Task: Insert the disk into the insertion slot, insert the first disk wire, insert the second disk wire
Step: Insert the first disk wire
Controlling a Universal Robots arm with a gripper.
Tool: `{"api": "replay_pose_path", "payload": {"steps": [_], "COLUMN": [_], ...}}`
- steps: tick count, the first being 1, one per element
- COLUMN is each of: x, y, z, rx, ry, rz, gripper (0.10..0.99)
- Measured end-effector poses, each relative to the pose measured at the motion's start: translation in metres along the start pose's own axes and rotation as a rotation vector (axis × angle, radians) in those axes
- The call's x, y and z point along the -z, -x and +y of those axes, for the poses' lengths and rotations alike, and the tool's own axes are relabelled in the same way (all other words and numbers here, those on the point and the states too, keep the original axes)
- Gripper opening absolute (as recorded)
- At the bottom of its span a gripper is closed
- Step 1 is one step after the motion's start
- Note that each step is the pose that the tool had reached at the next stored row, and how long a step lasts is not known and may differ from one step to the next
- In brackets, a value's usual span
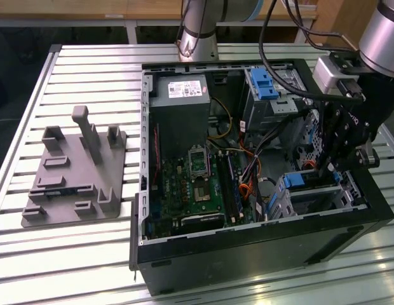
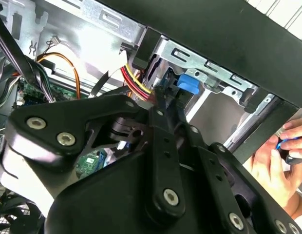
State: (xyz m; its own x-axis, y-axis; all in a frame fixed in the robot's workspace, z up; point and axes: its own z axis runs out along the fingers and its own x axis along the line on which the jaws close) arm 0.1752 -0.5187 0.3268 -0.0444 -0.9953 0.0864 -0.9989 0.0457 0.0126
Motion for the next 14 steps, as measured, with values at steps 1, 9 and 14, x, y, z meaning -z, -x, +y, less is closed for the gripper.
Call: {"api": "replay_pose_path", "payload": {"steps": [1,9,14], "x": [0.0025,0.0378,0.0469], "y": [-0.0003,0.0002,-0.0005], "z": [0.0,0.0007,0.0008], "rx": [0.0,0.0,0.0], "ry": [0.0,-0.001,-0.001], "rz": [0.0006,0.001,0.0007], "gripper": [0.239,0.533,0.714]}}
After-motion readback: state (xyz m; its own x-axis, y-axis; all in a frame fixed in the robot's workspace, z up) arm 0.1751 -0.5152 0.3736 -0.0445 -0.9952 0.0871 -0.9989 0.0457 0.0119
